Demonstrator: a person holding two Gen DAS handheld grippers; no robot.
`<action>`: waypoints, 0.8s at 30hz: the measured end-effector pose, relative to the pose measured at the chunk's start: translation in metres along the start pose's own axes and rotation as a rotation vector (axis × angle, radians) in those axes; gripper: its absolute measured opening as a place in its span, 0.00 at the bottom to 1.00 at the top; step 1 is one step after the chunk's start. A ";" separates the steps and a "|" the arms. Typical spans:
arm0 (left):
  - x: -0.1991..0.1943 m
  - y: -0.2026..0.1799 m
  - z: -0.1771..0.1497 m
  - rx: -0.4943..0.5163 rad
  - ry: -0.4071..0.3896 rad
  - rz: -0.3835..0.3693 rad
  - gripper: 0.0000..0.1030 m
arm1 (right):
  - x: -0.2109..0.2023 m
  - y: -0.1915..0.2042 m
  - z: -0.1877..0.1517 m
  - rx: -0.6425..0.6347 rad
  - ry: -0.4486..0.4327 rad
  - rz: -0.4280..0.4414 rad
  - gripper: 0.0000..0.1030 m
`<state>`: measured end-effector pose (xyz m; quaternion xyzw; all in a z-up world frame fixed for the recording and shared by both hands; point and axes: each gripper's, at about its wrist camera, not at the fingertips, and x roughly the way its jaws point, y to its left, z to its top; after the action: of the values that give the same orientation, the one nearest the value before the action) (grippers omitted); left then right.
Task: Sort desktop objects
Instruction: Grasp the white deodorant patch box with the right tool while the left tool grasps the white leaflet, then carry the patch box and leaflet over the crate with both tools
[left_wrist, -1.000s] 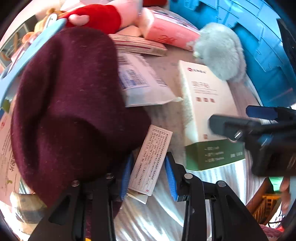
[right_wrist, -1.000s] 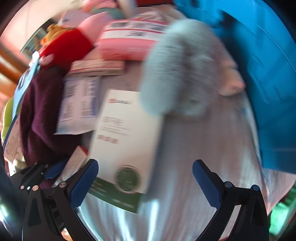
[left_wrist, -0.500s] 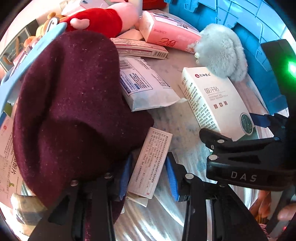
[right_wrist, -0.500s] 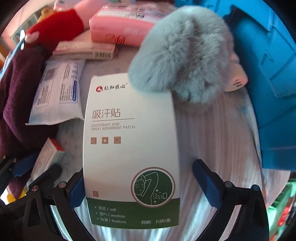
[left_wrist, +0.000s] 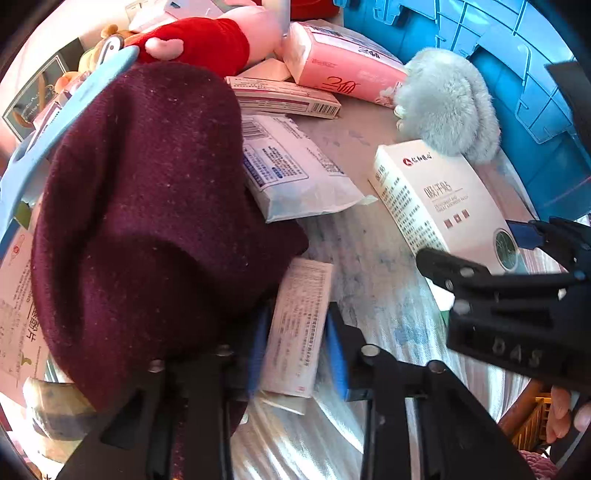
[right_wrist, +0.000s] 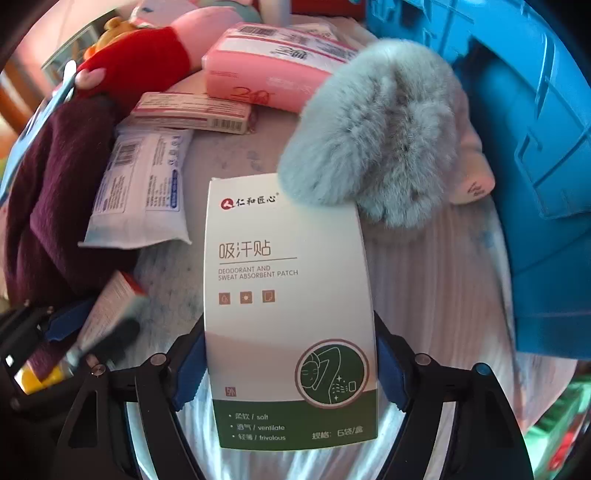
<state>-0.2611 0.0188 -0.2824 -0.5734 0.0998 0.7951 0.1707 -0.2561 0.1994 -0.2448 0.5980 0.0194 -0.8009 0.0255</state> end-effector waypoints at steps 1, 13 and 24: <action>-0.001 0.001 0.000 -0.003 0.001 -0.004 0.27 | -0.003 0.001 -0.002 -0.007 0.001 0.005 0.75; -0.099 -0.028 0.040 -0.020 -0.278 0.044 0.25 | -0.116 -0.010 -0.001 -0.082 -0.300 0.032 0.75; -0.256 -0.054 0.041 -0.046 -0.579 0.099 0.25 | -0.243 -0.024 0.027 -0.090 -0.663 0.073 0.75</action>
<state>-0.2032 0.0428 -0.0256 -0.3209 0.0568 0.9349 0.1403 -0.2144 0.2255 -0.0046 0.3033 0.0241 -0.9488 0.0854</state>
